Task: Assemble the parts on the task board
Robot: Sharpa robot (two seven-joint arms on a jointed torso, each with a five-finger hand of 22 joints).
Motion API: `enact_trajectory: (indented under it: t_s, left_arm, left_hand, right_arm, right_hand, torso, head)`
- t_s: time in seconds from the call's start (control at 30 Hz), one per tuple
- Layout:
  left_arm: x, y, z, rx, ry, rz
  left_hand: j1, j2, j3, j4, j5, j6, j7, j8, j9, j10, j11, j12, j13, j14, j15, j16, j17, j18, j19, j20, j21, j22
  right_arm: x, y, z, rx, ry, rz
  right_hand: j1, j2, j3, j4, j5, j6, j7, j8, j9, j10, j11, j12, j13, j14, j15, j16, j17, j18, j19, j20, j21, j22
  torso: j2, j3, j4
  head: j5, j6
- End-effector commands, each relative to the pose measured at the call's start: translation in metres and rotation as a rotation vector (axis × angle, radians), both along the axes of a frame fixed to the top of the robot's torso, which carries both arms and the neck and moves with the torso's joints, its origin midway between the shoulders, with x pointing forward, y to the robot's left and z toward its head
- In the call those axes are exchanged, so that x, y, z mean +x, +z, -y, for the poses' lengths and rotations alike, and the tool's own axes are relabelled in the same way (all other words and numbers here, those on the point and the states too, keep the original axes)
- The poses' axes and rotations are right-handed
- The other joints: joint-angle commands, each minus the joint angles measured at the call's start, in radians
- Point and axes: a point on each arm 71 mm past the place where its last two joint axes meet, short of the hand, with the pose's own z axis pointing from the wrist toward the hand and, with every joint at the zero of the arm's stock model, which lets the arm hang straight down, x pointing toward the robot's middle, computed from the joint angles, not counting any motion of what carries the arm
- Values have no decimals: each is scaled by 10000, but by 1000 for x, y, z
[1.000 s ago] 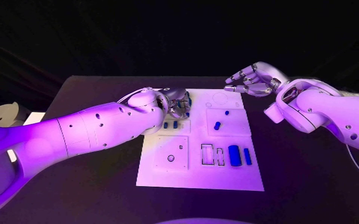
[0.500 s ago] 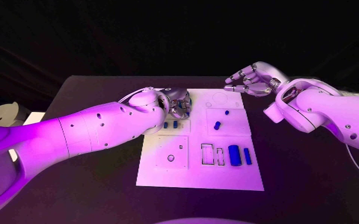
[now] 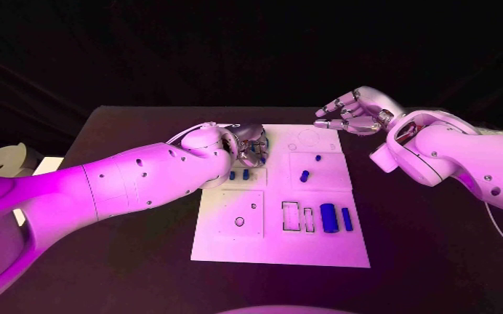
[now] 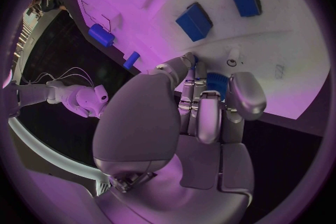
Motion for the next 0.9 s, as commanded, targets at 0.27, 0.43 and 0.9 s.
enact_trajectory:
  t_s: [0.27, 0.43, 0.9]
  left_arm:
    - [-4, -4, -1, -367, -30, -118]
    - [-6, -1, -5, -758, 98, -17]
    - [-10, 22, -25, -1725, 559, -155]
  left_hand:
    - [-221, -65, 141, -88, -13, 229, 55, -75, 31, 255, 26, -224, -48, 439, -32, 26, -63, -163, 81, -26, 258, 214]
    - [-242, -60, 173, -117, -6, 226, 63, -112, 24, 262, 31, -275, -63, 436, -30, 22, -85, -173, 96, -24, 311, 258]
    - [-381, -119, 159, -145, -18, 260, 66, -176, 17, 311, 40, -380, -87, 426, -20, 6, -150, -182, 113, -16, 365, 310]
  right_arm:
    - [0, 0, -2, -30, 168, -13]
    - [0, -1, -2, -34, 168, -20]
    - [1, -1, 0, -44, 107, -34]
  right_hand:
    - [-23, 63, -60, -21, 68, -61, 11, 34, 16, 314, -52, 27, 1796, 813, -78, -23, 1722, 127, 459, -76, -27, 1539]
    - [-23, 63, -60, -21, 68, -61, 11, 34, 16, 314, -52, 27, 1796, 813, -78, -23, 1722, 127, 459, -76, -27, 1539]
    - [-23, 63, -60, -21, 68, -61, 11, 34, 16, 314, -52, 27, 1796, 813, -78, -23, 1722, 127, 459, -76, -27, 1539]
  torso:
    - [1, -7, -6]
    - [-6, -4, -6]
    - [-6, -2, 26]
  head:
    - [-22, 28]
    - [-55, 66]
    - [-121, 173]
